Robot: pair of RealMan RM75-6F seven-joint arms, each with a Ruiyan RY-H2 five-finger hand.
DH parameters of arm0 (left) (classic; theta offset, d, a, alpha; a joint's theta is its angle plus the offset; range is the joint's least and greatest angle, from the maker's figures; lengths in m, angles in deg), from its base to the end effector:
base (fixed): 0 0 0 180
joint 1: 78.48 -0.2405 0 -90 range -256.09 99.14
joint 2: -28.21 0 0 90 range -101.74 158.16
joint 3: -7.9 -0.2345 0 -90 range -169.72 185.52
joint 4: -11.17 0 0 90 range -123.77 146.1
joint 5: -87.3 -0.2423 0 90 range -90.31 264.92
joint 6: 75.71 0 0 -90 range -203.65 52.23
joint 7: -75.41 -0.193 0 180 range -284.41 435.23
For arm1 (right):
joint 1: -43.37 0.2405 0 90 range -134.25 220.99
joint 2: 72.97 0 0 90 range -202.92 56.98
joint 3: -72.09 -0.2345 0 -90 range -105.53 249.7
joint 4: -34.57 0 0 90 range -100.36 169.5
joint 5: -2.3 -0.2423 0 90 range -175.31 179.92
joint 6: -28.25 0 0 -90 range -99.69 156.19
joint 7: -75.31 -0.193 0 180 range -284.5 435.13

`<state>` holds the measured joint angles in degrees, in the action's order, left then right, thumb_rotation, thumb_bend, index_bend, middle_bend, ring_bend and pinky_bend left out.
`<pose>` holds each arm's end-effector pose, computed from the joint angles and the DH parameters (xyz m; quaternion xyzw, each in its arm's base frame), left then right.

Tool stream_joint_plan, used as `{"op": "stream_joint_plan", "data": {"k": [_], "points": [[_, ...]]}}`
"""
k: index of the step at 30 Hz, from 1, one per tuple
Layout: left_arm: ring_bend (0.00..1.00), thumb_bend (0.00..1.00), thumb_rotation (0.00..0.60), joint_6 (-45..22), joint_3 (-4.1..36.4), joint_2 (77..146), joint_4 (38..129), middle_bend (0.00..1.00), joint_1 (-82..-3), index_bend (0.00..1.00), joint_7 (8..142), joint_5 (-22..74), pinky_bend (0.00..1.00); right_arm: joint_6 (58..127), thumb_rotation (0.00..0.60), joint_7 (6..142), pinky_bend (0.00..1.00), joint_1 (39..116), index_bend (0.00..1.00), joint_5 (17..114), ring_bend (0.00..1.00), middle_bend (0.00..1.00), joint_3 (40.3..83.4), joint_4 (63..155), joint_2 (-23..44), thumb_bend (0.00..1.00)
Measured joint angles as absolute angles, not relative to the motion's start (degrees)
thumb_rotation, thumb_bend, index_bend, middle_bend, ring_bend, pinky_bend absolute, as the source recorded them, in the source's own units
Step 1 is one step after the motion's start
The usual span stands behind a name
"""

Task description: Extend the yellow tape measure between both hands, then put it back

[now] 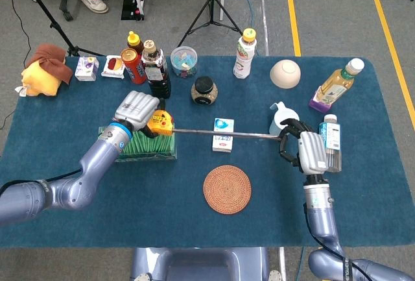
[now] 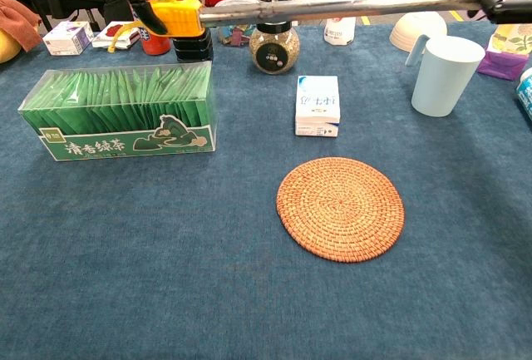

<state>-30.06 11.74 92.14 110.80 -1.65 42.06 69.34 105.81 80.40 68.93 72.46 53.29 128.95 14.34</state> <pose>-0.0336 0.4457 0.0223 -0.7755 -0.3606 -0.2572 0.4498 -0.1459 -0.3587 0.0383 0.4984 -0.4581 0.5638 0.4731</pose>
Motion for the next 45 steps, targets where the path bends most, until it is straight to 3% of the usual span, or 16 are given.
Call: {"op": "stream_joint_plan", "data": {"k": [12, 15, 27, 29, 34, 45], "points": [[0.48, 0.35, 0.6, -29.47, 14.19, 98.99, 107.05, 0.54, 3.0, 0.71, 40.37, 73.62, 0.58, 103.87, 0.453, 81.38, 0.34, 71.94, 0.6, 72.11, 0.32, 0.34, 52.88, 128.49, 18.21, 0.72], [0.48, 0.35, 0.6, -28.93, 14.52, 100.41, 106.32, 0.54, 3.78, 0.71, 39.89, 74.28, 0.58, 103.23, 0.455, 81.01, 0.33, 72.53, 0.56, 72.03, 0.3, 0.33, 52.67, 128.23, 18.66, 0.67], [0.48, 0.35, 0.6, -27.77, 15.42, 103.13, 104.01, 0.54, 4.75, 0.71, 38.91, 75.52, 0.58, 98.55, 0.457, 76.51, 0.26, 73.15, 0.09, 70.04, 0.11, 0.11, 52.45, 128.48, 16.23, 0.22], [0.48, 0.35, 0.6, -27.85, 15.42, 103.17, 103.96, 0.54, 4.77, 0.71, 38.79, 75.46, 0.58, 98.11, 0.43, 75.93, 0.25, 73.12, 0.02, 69.91, 0.09, 0.07, 52.48, 128.71, 15.64, 0.14], [0.48, 0.35, 0.6, -27.78, 15.51, 103.24, 103.93, 0.54, 4.58, 0.71, 38.79, 75.22, 0.58, 97.51, 0.342, 74.3, 0.24, 73.02, 0.0, 70.21, 0.08, 0.05, 52.39, 129.31, 14.22, 0.06], [0.48, 0.35, 0.6, -27.62, 14.72, 101.14, 106.01, 0.54, 3.37, 0.71, 38.67, 73.58, 0.58, 97.64, 0.347, 73.23, 0.24, 72.49, 0.0, 71.0, 0.07, 0.06, 52.93, 128.61, 12.22, 0.05]]}}
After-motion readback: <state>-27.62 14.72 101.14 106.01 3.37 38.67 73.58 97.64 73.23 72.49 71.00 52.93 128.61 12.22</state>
